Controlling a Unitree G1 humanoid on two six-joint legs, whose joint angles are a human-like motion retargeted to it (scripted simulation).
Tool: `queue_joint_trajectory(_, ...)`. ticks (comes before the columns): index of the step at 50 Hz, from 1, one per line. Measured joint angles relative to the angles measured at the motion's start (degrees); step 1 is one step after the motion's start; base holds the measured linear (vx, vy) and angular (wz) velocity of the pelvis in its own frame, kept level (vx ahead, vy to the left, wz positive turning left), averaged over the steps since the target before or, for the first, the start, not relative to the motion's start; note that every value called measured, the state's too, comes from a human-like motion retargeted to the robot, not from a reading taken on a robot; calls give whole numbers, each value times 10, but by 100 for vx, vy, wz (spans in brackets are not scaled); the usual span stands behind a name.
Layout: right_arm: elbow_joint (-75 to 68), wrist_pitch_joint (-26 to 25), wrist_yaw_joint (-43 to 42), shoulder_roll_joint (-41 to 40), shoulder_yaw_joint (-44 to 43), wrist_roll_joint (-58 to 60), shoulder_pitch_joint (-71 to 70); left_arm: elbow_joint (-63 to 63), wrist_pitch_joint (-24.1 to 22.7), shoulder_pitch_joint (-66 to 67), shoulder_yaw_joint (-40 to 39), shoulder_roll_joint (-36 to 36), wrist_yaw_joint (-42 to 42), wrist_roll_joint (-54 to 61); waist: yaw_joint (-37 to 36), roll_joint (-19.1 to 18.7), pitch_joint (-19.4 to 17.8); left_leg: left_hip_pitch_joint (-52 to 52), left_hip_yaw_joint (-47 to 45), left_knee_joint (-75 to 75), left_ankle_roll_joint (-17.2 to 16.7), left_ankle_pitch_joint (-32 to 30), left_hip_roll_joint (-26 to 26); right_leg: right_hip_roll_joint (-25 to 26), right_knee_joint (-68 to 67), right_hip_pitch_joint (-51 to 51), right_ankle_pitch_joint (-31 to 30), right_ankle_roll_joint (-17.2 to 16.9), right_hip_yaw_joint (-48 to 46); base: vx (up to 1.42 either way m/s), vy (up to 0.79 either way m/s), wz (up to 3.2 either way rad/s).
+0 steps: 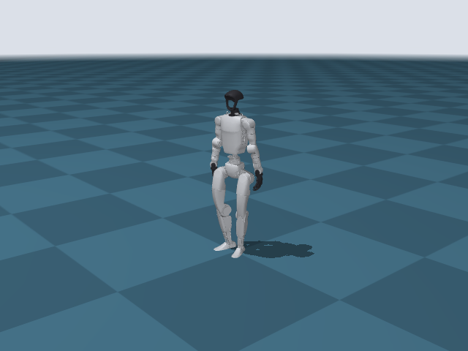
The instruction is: In place motions
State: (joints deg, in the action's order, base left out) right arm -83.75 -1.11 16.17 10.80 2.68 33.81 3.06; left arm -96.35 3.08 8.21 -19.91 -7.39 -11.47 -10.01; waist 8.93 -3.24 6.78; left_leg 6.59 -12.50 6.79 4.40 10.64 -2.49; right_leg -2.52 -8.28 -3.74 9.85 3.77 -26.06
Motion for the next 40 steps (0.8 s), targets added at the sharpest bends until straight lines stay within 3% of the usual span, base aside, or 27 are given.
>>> queue_joint_trajectory(2,7,0,10,-2,-2,-1,-16,-9,5,-4,-7,-1,0,12,-57,29,-4,-13,-57,-12,-2,1,-16,1,47,9,-34,-25,78,-16,12,-176)
queue_joint_trajectory(3,13,0,15,-4,-6,-1,-26,-10,9,-13,-10,0,2,21,-74,30,-6,-7,-70,-14,-4,0,-12,-11,48,13,-28,-38,43,-33,9,-115)
queue_joint_trajectory(7,49,10,26,-5,8,5,-58,5,1,-28,-19,14,2,65,-53,21,-31,-14,-70,-26,-11,-9,-3,6,30,-22,-37,-17,111,-20,7,0)
queue_joint_trajectory(13,85,28,8,-10,25,0,-51,35,10,-72,14,6,-4,42,21,-5,-43,-12,-32,-25,-13,-15,12,18,43,0,-38,-15,56,-5,2,43)
queue_joint_trajectory(18,28,15,10,-6,-4,-21,-25,106,3,-100,72,-2,4,30,-24,7,-30,-15,-41,-28,-17,-15,9,16,39,-3,-34,-8,61,7,2,-7)
queue_joint_trajectory(23,-47,-21,12,1,-1,4,-17,145,-4,-126,73,1,-1,50,-12,2,-29,-12,-36,-21,-19,-13,14,20,43,4,-32,-6,55,2,2,4)
queue_joint_trajectory(35,-79,-36,-5,9,-8,13,23,113,-8,-109,70,3,1,37,-6,-5,-29,-14,-36,-8,-31,0,23,29,40,8,-26,5,64,1,1,-3)
queue_joint_trajectory(40,-68,-31,0,5,-7,-4,9,82,-3,-80,40,6,-2,36,-17,10,-27,63,-73,148,-28,-13,35,14,26,-13,-27,15,102,-2,3,-20)
